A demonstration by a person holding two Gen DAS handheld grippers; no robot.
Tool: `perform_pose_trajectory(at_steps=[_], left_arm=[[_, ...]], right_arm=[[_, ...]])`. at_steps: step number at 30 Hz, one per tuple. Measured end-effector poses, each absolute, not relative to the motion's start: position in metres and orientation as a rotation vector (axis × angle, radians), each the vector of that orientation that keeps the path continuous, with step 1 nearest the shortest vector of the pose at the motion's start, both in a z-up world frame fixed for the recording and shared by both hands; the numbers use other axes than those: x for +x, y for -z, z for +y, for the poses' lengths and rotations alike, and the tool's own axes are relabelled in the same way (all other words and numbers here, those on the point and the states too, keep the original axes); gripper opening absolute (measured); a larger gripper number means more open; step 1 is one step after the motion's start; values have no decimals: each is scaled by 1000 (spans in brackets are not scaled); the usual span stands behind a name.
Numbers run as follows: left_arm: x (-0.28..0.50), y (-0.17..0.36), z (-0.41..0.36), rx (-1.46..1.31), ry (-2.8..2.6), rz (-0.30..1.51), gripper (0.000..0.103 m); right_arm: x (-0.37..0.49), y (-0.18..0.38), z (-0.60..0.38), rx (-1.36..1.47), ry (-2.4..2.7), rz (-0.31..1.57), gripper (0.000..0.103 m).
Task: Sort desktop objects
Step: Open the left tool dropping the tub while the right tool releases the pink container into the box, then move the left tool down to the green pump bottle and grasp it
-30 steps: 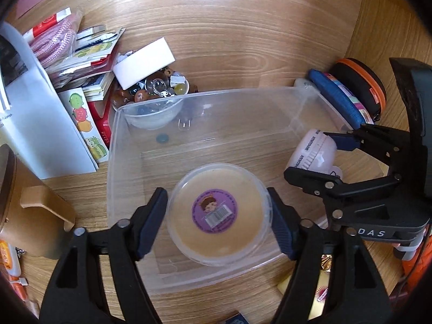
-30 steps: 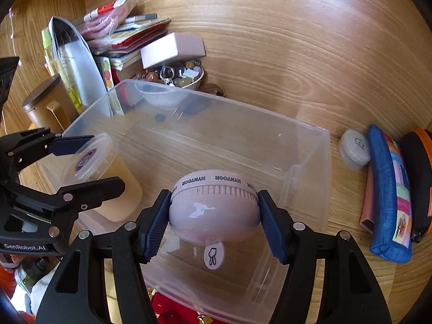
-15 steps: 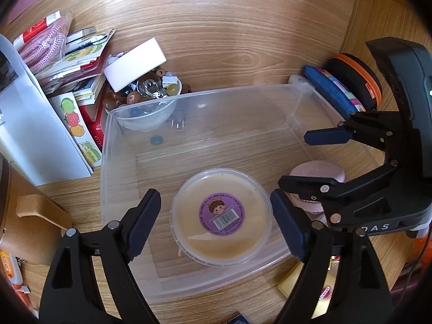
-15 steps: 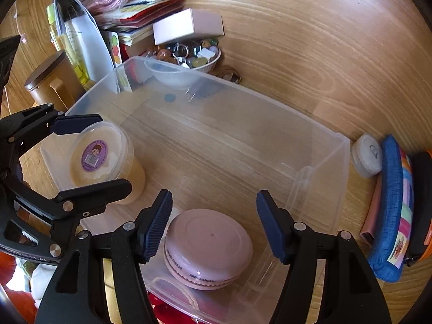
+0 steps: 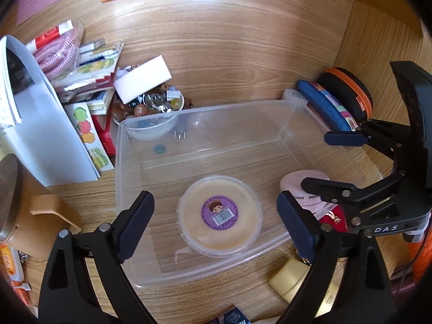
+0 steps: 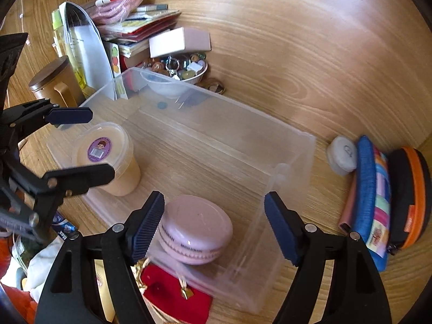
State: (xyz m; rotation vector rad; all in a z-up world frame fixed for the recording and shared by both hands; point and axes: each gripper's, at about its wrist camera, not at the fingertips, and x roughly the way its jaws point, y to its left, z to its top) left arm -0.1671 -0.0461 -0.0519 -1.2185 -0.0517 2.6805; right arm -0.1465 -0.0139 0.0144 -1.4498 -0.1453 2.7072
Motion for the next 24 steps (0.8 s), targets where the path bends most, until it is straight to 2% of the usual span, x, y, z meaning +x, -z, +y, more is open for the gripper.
perform_pose_trajectory(at_steps=[10, 17, 24], left_arm=[[-144, 24, -49, -1144, -2759, -29, 96], [-121, 9, -58, -1109, -2812, -85, 97], [-88, 11, -72, -1110, -2865, -93, 99]], right_arm=[[-121, -33, -10, -1357, -2703, -116, 77], [-92, -53, -18, -1266, -2729, -85, 80], [-59, -58, -32, -1195, -2746, -93, 83]])
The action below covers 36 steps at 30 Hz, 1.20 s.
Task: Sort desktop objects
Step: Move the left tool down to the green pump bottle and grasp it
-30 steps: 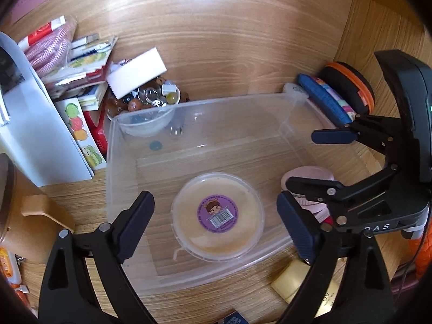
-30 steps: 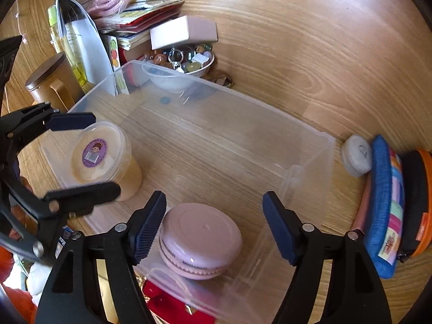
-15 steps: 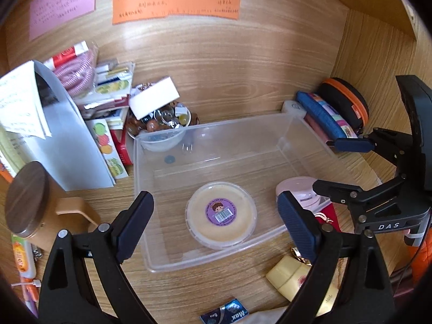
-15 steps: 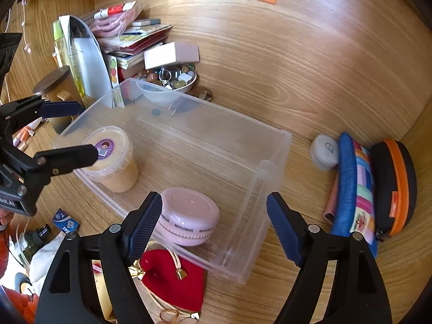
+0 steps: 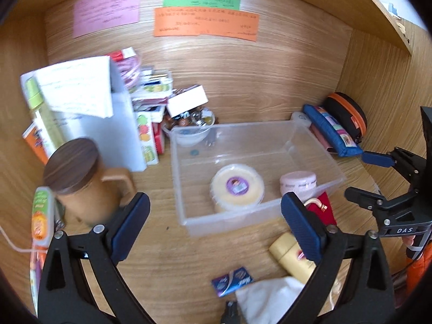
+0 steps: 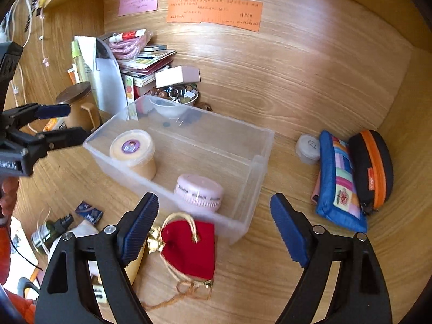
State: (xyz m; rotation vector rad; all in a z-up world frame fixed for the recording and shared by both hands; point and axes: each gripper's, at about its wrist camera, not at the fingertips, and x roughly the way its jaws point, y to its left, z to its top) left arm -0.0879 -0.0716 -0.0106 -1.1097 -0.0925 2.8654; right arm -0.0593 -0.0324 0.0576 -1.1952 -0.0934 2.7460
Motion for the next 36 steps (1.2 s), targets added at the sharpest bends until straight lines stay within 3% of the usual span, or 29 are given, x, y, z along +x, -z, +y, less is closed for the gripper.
perform_pose_trajectory(at_steps=[23, 36], left_arm=[[6, 78, -93, -1325, -2780, -167, 99], [12, 108, -87, -1425, -2723, -151, 99]], right_arm=[[-16, 4, -39, -1262, -2702, 86, 83], [-19, 18, -36, -1319, -2690, 135, 83]])
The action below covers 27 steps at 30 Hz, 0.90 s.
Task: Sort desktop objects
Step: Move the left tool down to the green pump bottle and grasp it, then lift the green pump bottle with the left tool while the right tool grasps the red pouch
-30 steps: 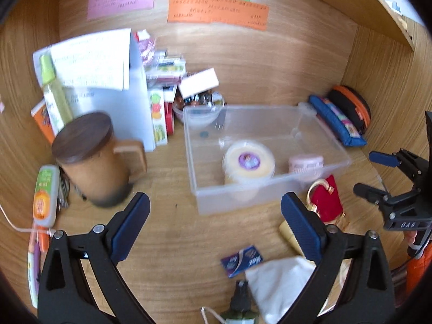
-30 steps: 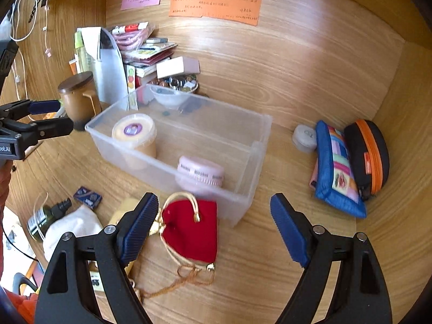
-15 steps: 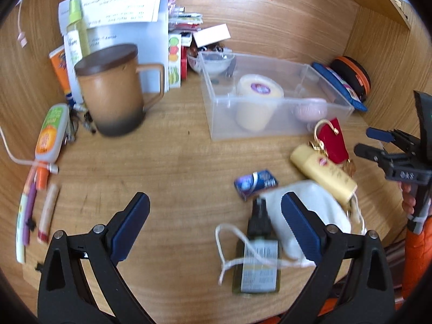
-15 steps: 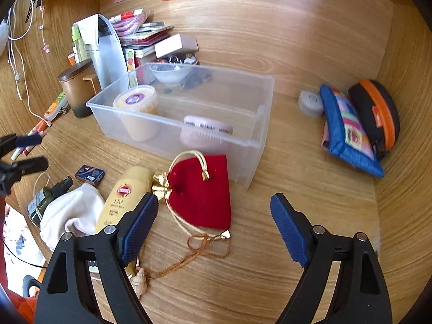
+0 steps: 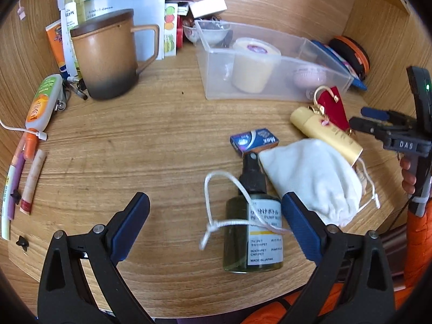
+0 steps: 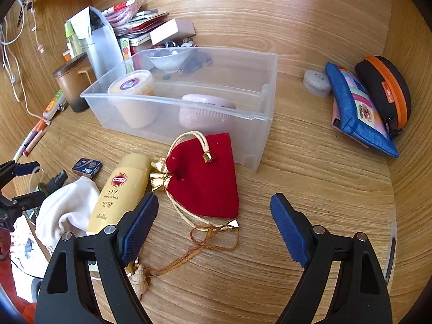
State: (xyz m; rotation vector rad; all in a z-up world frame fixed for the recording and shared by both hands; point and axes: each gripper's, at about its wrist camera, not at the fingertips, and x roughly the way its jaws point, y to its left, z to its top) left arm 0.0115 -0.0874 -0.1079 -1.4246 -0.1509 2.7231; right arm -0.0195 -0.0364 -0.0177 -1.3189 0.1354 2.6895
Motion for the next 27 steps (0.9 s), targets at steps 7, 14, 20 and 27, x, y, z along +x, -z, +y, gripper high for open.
perform_pose_trajectory(at_steps=[7, 14, 20, 27], left_arm=[[13, 113, -79, -1411, -2707, -81, 65], [8, 117, -76, -1415, -2687, -43, 52], [3, 116, -87, -1405, -2686, -130, 42], [0, 108, -84, -1371, -2714, -114, 41]], right_arm=[[-29, 24, -38, -1339, -2679, 106, 83], [-48, 37, -32, -1399, -2663, 146, 83], [-56, 43, -32, -1406, -2678, 189, 73], [-56, 42, -34, -1384, -2728, 200, 45]])
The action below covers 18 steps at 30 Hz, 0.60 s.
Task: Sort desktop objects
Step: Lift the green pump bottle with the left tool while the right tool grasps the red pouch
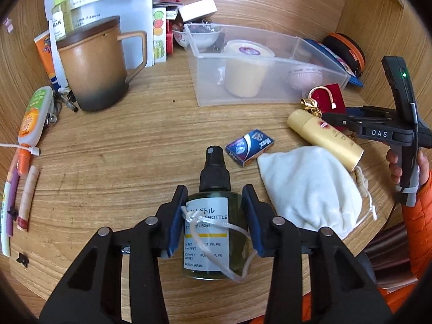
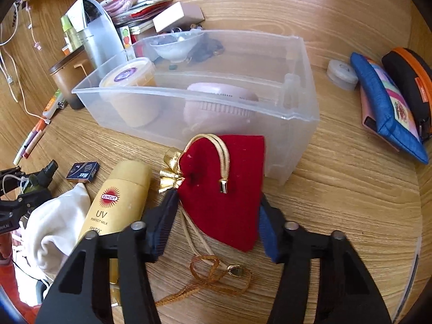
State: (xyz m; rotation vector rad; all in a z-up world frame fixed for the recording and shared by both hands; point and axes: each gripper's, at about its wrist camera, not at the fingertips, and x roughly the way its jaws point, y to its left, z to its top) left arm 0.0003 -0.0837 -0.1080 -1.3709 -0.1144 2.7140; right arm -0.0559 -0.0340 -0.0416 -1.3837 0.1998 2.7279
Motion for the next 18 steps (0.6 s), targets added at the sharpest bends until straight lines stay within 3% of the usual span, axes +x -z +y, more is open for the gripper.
perform_pose_trajectory(at_steps=[5, 6, 7, 18], left_arm=[[-5, 96, -80, -1320, -2729, -123, 41], [-5, 94, -79, -1313, -2733, -120, 41], [-6, 92, -79, -1302, -2736, -116, 41], [-19, 79, -73, -1226, -2771, -107, 41]], right_arm=[[-51, 34, -36, -1361, -2772, 220, 25], [-49, 32, -37, -1350, -2783, 214, 14], [-47, 29, -38, -1332, -2785, 196, 10], [-36, 12, -39, -1256, -2820, 205, 9]])
